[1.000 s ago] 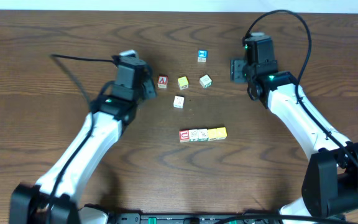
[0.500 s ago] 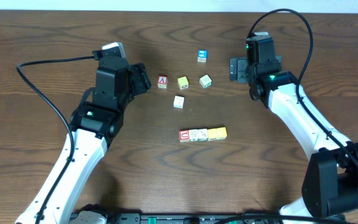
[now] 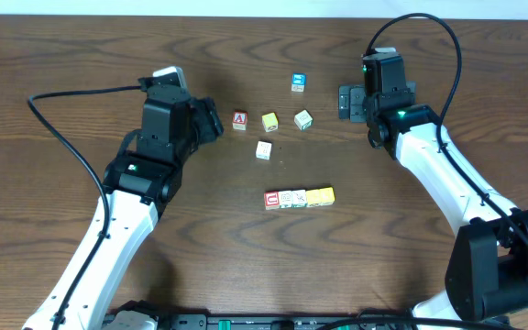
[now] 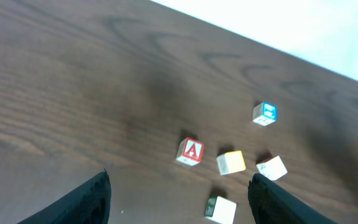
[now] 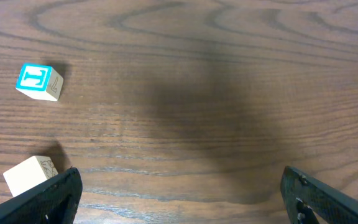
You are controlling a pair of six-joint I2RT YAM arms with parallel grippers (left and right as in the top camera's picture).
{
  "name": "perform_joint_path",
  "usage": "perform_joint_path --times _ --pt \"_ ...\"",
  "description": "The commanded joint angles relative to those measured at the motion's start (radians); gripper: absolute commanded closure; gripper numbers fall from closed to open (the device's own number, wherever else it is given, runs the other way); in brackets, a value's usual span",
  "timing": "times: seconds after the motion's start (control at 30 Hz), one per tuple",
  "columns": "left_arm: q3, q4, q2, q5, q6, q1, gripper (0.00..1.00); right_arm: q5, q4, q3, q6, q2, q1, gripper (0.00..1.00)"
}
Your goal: Lift 5 blocks
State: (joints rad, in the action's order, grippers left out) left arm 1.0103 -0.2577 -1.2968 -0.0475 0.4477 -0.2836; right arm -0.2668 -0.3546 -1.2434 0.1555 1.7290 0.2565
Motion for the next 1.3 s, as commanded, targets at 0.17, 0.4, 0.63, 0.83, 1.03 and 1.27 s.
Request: perform_joint_path --times 0.17,0.4,0.63,0.83,1.03,1.27 --pt "0.019 0.222 0.013 0.010 -0.006 0.012 0.28 -0.019 -0.001 -0.013 -0.007 0.010 -0.004 0.01" --pt "0.018 0.243 0.209 -0.071 -0.018 0.014 0.28 -0.019 -0.001 -0.013 -0.007 0.010 -0.004 0.01" --pt "-0.013 0.127 0.499 -0.080 -0.160 0.059 0.28 -0.019 -0.001 -0.013 -0.007 0.010 -0.004 0.01" --pt "-0.171 0.147 0.767 -0.071 -0.159 0.124 0.28 -0.019 -0.001 -0.013 -0.007 0.010 -0.004 0.01" --pt "-0.428 0.379 0.967 -0.039 -0.159 0.149 0.28 -0.019 -0.001 -0.013 -0.007 0.010 -0.004 0.01" --pt "-0.755 0.710 1.167 -0.039 -0.155 0.150 0.28 -0.019 -0.001 -0.013 -0.007 0.010 -0.004 0.01"
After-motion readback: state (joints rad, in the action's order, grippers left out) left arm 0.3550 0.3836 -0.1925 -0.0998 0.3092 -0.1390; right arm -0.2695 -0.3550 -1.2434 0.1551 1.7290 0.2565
